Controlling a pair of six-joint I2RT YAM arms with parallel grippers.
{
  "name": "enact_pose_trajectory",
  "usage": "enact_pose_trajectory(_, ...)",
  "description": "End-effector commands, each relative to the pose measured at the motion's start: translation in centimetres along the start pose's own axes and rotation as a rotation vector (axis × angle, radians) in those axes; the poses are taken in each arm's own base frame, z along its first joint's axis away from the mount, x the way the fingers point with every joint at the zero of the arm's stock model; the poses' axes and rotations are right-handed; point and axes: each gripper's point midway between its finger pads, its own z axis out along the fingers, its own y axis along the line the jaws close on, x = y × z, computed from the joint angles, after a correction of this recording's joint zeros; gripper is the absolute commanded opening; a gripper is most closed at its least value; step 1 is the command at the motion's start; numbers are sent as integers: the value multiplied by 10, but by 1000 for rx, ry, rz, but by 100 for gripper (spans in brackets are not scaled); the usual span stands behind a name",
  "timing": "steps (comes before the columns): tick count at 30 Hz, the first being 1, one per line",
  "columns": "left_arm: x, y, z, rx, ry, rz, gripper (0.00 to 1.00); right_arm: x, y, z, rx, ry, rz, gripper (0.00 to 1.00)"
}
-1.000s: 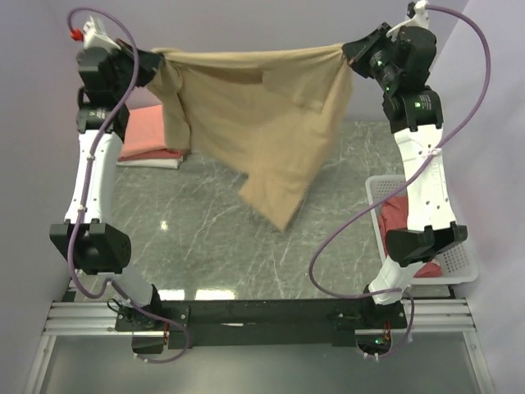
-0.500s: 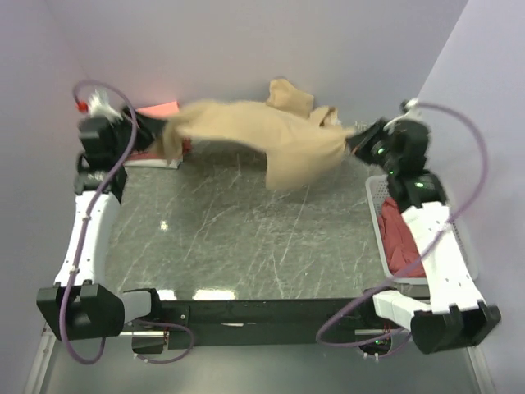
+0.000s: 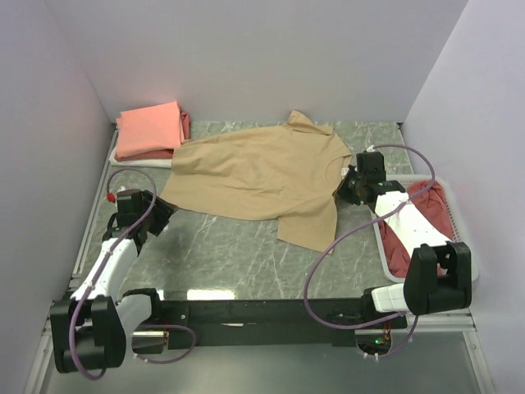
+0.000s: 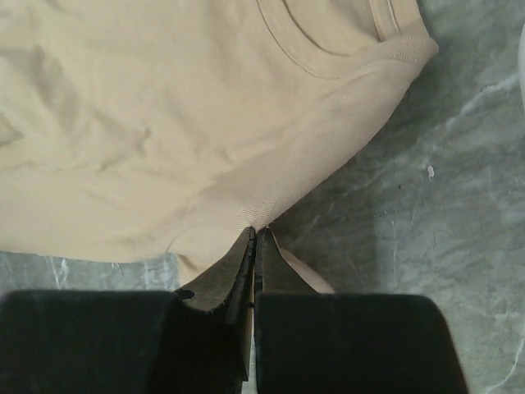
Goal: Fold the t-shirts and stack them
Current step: Flatten the tshirt out
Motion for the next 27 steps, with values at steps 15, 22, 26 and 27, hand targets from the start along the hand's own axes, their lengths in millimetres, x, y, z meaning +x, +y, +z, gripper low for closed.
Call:
enact_pose_trajectory(15,-70,11,59,-263,-227,-143,50,-12,4,-4,-34,-61,-34,0)
enact_pose_trajectory(22,-66,22,90,-306,-192,-160,49,-10,7,-9,-56,-66,-35,0)
enact_pose_trajectory(26,-63,21,102,-310,-173,-160,47,-7,5,-8,-59,-59,-33,0)
enact_pose_trajectory(27,-62,23,103,-322,-170,-158,47,-6,6,-9,-59,-59,-33,0)
